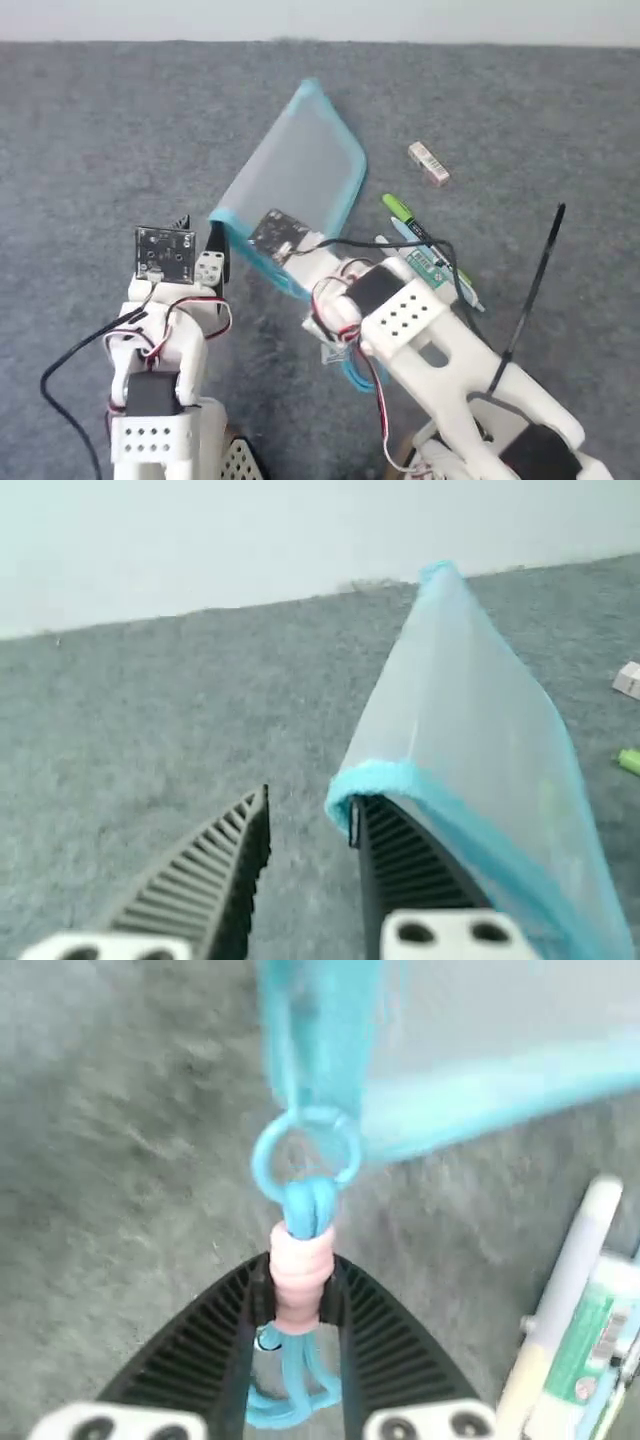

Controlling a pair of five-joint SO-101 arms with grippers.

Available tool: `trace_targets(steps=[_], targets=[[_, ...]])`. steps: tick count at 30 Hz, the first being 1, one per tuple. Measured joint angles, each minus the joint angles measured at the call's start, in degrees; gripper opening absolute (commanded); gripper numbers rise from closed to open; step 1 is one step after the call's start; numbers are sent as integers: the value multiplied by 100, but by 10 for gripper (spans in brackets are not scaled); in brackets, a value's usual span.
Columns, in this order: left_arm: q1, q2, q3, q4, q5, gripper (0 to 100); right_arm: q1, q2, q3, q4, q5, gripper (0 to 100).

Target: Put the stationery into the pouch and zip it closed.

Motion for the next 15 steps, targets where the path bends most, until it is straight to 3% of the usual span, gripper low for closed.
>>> trace_targets(steps=[6, 8, 12, 15], targets=[[-53, -9, -18, 290, 123, 109, 158, 9, 18, 44, 18, 290], [-44, -9, -18, 299, 273, 85, 132, -35, 18, 44, 18, 275], [185, -9, -18, 308, 360, 14, -123, -686, 97, 44, 18, 152], [308, -9, -18, 308, 360, 11, -123, -1327, 422, 44, 18, 144]])
